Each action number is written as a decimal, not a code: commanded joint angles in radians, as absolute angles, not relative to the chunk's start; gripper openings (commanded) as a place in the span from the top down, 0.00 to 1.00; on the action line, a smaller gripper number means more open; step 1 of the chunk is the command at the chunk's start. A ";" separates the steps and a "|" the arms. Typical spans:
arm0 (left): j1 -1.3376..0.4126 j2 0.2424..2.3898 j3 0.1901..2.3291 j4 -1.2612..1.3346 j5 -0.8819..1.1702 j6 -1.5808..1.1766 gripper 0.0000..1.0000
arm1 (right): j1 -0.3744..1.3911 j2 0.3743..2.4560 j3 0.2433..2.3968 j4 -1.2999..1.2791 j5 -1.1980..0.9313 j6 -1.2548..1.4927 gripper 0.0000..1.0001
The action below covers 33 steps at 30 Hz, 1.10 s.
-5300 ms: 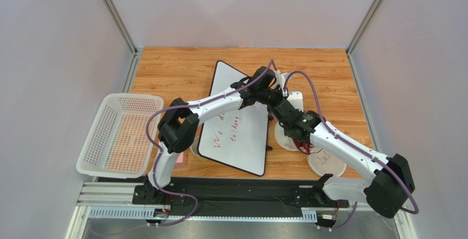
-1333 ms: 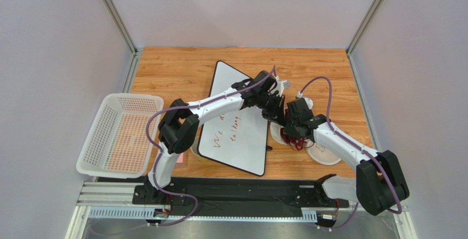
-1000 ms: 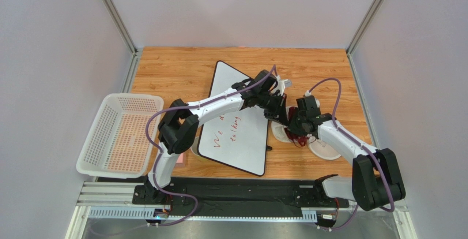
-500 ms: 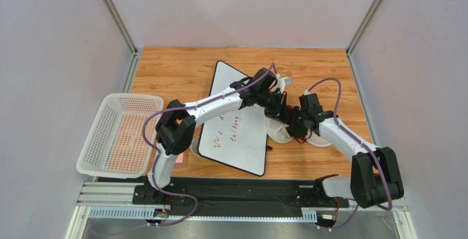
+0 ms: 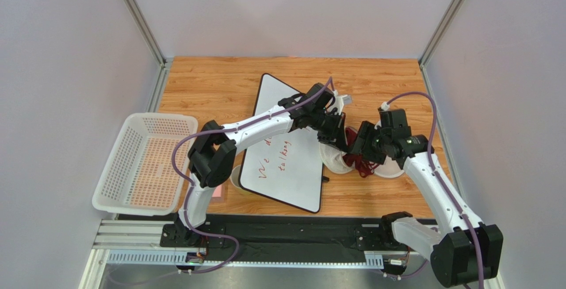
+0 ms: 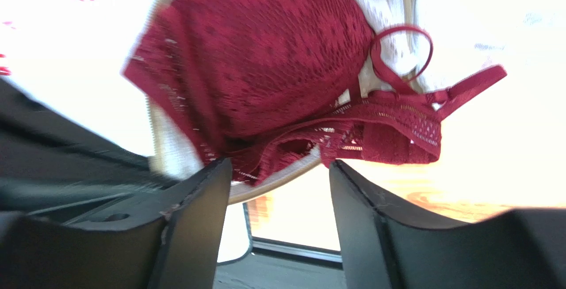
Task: Place the bra in the laundry bag and zip it closed
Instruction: Place the bra in the laundry bag.
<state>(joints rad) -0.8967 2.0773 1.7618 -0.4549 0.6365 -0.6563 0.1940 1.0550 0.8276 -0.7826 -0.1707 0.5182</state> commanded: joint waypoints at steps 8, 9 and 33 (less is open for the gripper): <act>-0.894 2.036 1.798 -0.471 0.635 -0.637 1.00 | 0.164 1.074 0.881 -0.571 -0.190 0.538 0.89; -0.894 2.036 1.798 -0.472 0.632 -0.637 1.00 | 0.163 1.098 0.859 -0.511 -0.198 0.549 0.94; -0.902 2.051 1.818 -0.457 0.655 -0.640 1.00 | 0.149 1.197 0.932 -0.659 -0.197 0.560 0.48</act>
